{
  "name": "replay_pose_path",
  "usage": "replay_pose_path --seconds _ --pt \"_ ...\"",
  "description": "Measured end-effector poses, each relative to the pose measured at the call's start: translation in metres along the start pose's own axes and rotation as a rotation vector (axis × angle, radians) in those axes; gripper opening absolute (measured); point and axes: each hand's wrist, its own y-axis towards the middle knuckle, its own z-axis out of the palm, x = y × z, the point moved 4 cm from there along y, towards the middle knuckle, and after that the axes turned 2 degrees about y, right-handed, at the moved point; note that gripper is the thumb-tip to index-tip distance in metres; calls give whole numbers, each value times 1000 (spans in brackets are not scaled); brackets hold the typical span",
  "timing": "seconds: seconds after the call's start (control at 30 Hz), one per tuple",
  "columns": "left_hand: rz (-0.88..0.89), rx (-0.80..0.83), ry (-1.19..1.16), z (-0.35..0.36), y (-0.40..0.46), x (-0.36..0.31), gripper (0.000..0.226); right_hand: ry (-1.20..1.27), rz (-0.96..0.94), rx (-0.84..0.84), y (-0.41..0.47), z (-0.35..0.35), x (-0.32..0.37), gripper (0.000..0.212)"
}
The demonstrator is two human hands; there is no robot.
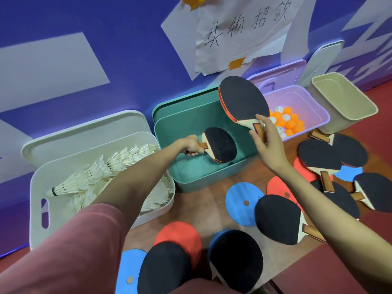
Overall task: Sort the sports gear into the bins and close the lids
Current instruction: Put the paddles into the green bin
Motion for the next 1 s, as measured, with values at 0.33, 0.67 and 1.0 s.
replay_pose_path --seconds 0.33,0.67,1.0 --pt "-83 -199 250 -18 5 6 14 -5 15 57 -11 -8 9 40" --pt "-40 -355 351 -37 -16 7 10 -185 310 318 -21 21 33 41" --pt "145 -841 228 -46 -137 29 38 -173 784 436 7 105 37 43"
